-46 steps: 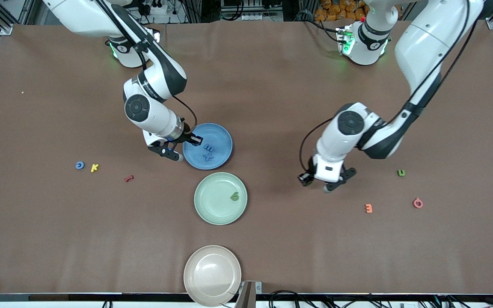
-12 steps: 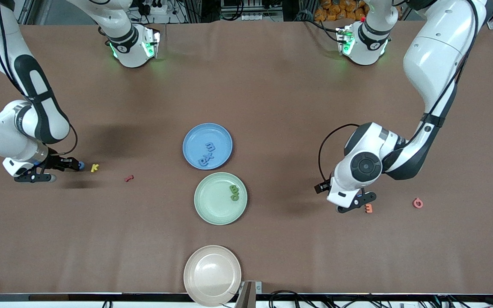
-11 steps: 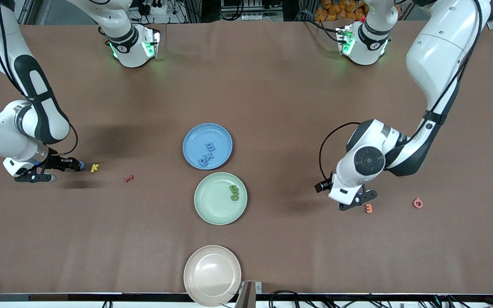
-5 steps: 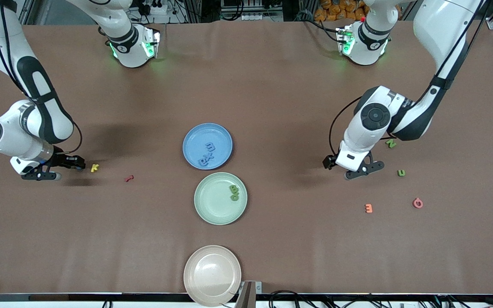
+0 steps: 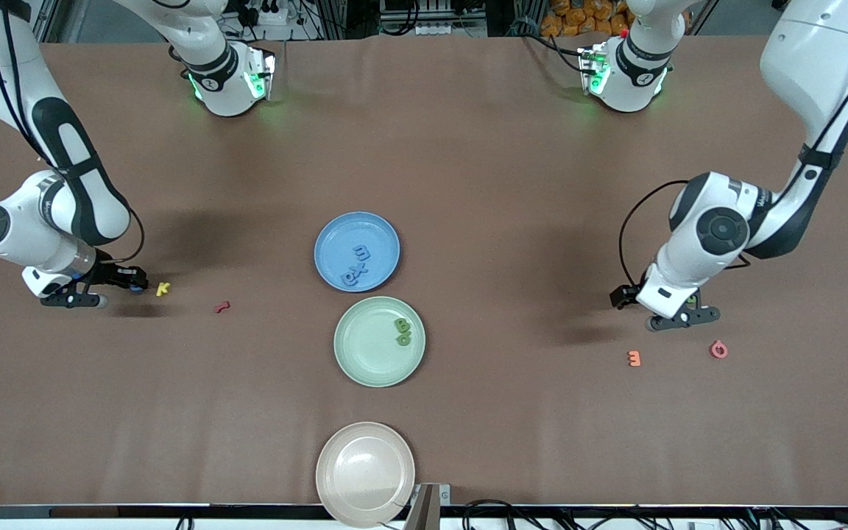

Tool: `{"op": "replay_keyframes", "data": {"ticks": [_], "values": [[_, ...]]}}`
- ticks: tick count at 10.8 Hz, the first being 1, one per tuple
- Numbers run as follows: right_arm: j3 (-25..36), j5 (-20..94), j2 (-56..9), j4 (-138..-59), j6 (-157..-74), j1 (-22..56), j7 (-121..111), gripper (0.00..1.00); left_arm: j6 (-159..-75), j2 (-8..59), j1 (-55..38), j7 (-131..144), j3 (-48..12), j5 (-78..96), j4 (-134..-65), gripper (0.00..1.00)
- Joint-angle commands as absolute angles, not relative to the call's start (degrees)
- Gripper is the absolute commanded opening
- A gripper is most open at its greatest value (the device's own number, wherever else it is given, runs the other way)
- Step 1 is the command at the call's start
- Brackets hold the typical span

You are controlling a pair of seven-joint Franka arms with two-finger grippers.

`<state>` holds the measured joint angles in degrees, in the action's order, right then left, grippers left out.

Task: Sort letters by color into matching plates
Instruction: 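Grasp the blue c with the right gripper while the left gripper withdraws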

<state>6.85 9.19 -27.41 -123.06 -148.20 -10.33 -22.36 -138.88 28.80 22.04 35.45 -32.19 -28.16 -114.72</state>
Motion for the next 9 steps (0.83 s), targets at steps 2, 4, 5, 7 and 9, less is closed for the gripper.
{"op": "replay_keyframes", "data": {"ticks": [2,4,5,7,9], "values": [[6.77,10.63,-27.51,-123.93,-150.03,-9.58,-23.29,0.0,-138.43,35.23,22.32,29.11,-30.24,-29.97,-109.34,1.0],[6.68,10.63,-26.55,-123.05,-148.72,-9.06,-22.77,0.0,-138.43,35.33,22.32,21.75,-27.35,-30.06,-109.16,1.0],[6.59,10.63,-25.76,-121.39,-145.4,-8.79,-22.24,0.0,-137.64,35.33,22.32,19.36,-26.64,-30.06,-109.25,1.0],[5.81,10.63,-25.4,-115.0,-134.96,-7.57,-16.38,0.0,-135.1,35.33,22.5,19.25,-26.37,-29.71,-109.16,1.0],[3.53,10.63,-25.4,-113.38,-133.15,-6.07,-9.34,0.0,-134.48,34.9,25.12,17.68,-25.75,-29.7,-109.77,1.0]]}}
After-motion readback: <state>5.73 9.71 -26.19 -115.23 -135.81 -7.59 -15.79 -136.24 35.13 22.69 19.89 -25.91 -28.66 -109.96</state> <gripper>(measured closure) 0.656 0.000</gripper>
